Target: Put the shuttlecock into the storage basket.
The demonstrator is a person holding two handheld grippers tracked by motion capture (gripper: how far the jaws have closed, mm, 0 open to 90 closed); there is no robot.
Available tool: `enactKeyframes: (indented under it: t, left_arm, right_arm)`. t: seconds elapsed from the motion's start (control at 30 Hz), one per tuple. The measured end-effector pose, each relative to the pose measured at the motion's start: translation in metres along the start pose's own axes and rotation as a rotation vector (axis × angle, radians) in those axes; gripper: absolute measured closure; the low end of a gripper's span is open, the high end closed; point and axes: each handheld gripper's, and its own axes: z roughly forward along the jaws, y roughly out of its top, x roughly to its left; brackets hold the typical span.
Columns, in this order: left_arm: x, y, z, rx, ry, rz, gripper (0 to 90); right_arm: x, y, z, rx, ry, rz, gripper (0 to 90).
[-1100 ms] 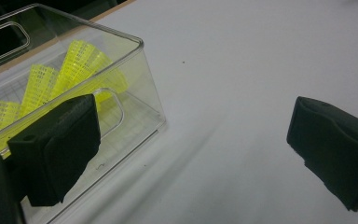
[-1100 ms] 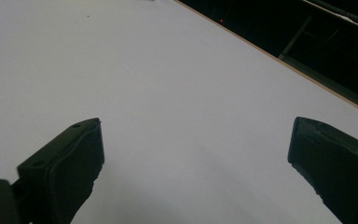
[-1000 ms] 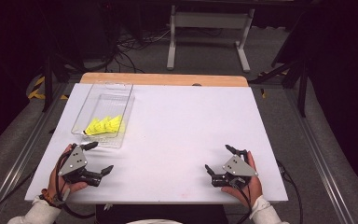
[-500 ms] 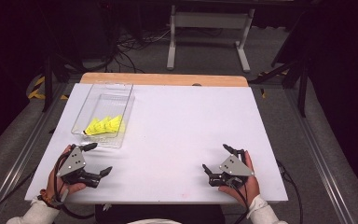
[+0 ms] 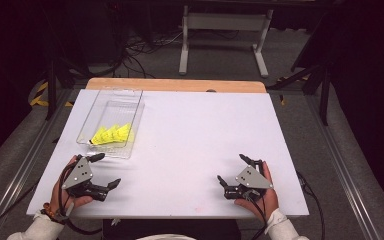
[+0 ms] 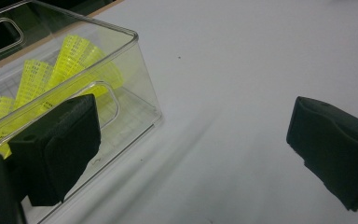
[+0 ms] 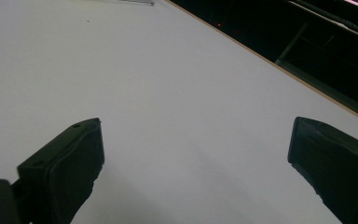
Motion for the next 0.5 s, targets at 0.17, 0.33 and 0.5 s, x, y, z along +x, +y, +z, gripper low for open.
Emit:
enactKeyframes:
  t: [0.17,0.33,0.5]
  left_arm:
    - [0.0004,-0.0002,0.0003,0.002,0.004,-0.001,3.9]
    - [0.0008,-0.0004,0.0008,0.006,0.005,0.001,3.9]
    - [0.0011,-0.0006,0.0009,0.01,0.005,0.0,3.9]
  right_arm:
    - [-0.0003,-0.0003,0.0005,0.0,0.001,0.0,4.3]
    - [-0.0012,-0.001,0.0002,-0.005,-0.002,0.001,4.6]
    - [-0.0014,-0.0012,0.0001,-0.006,-0.004,0.0,4.6]
